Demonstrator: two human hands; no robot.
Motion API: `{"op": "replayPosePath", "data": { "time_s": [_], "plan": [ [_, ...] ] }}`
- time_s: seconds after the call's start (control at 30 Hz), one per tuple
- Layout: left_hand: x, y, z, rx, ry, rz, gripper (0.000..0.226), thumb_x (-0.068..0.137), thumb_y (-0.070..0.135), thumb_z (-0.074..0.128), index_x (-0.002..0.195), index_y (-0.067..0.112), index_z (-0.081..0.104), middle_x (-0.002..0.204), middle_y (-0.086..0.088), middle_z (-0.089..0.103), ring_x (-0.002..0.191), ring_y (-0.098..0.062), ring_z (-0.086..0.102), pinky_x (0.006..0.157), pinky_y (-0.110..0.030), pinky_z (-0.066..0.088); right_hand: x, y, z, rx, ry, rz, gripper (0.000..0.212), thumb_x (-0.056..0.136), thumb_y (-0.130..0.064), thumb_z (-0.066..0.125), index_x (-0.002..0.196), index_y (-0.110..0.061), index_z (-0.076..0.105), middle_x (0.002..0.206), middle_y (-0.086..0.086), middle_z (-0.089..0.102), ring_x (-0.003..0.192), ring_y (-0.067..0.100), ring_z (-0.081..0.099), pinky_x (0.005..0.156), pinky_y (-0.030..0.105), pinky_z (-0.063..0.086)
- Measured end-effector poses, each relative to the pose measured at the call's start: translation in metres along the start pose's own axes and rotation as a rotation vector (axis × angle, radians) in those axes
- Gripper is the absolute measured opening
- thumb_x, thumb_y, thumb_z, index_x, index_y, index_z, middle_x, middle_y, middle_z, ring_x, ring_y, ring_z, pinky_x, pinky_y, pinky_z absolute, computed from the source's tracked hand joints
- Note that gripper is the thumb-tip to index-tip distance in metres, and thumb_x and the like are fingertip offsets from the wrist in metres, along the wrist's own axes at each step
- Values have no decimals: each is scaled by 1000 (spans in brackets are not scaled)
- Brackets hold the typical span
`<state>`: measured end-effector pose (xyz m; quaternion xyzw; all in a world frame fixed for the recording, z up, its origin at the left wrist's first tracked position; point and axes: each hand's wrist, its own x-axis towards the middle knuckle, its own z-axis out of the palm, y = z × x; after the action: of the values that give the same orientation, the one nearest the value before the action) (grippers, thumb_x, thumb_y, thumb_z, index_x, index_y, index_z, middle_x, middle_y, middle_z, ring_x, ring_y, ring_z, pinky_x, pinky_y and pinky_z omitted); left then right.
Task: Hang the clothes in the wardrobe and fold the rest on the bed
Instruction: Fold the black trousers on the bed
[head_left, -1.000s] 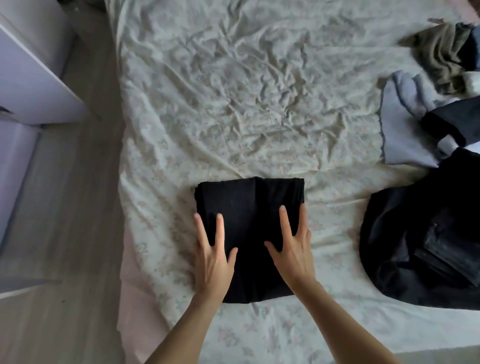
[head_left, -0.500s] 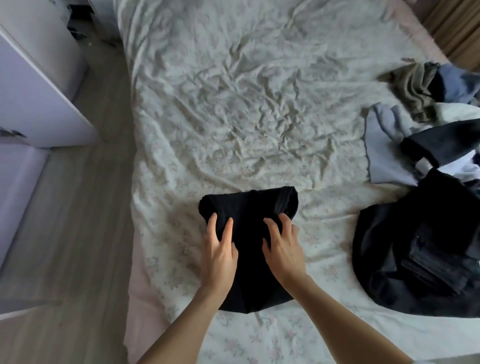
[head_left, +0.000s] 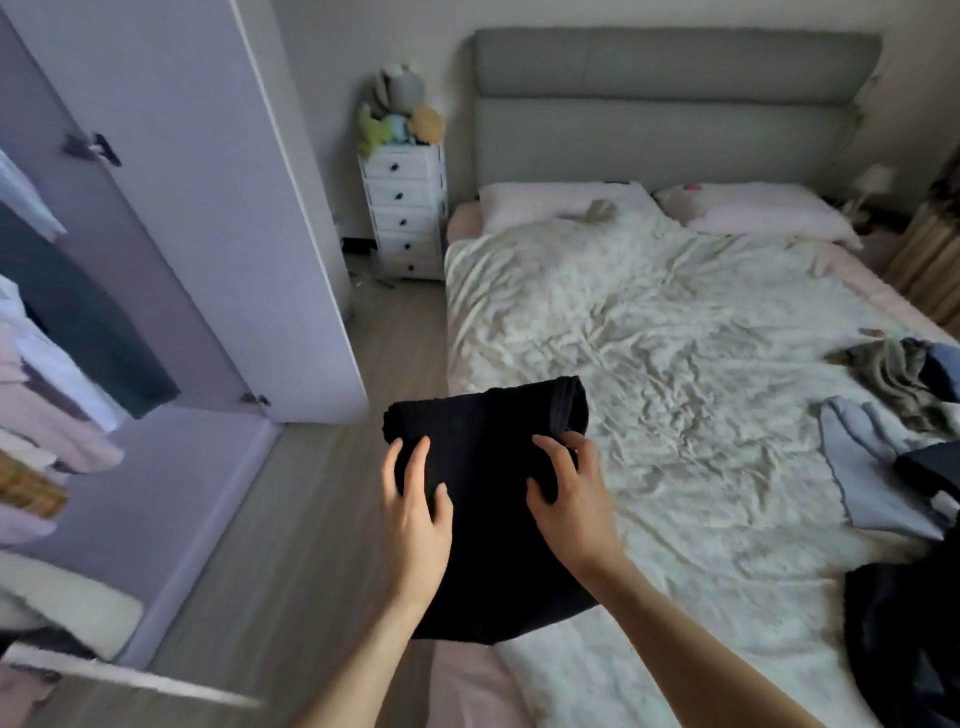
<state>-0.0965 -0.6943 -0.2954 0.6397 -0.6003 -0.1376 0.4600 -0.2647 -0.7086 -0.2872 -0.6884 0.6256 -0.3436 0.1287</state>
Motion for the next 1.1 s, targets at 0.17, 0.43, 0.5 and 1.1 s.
{"op": "replayPosePath", "data": {
  "time_s": [0.17, 0.43, 0.5, 1.1],
  "plan": [
    [31, -40, -108, -40, 57, -87, 44, 92, 7, 56, 135, 13, 48, 135, -12, 39, 112, -13, 47, 87, -6, 33, 0, -92, 38, 147, 23, -14, 45, 85, -17, 65, 129, -15, 52, 131, 3, 40, 111, 13, 48, 86, 19, 39],
    [62, -98, -213, -12, 137, -185, 43, 91, 8, 57, 133, 14, 49, 125, -9, 46, 100, -5, 46, 74, 0, 35, 23, -191, 100, 290, -83, -58, 44, 85, -19, 65, 127, -17, 50, 118, -12, 37, 94, -5, 44, 79, -6, 29],
    [71, -102, -221, 9, 157, -193, 42, 92, 8, 57, 133, 14, 50, 126, -9, 45, 94, -5, 48, 74, -1, 36, 35, -202, 109, 279, -113, -85, 44, 86, -19, 64, 127, -17, 49, 122, -7, 39, 94, 1, 47, 81, 0, 32],
    [360, -141, -245, 59, 565, -205, 39, 90, 5, 58, 129, 11, 55, 127, -8, 46, 119, -21, 49, 94, -20, 38, 348, -331, 211, 274, -160, -448, 40, 87, -17, 61, 126, -13, 53, 128, 4, 41, 108, 22, 53, 87, 19, 38]
  ]
}}
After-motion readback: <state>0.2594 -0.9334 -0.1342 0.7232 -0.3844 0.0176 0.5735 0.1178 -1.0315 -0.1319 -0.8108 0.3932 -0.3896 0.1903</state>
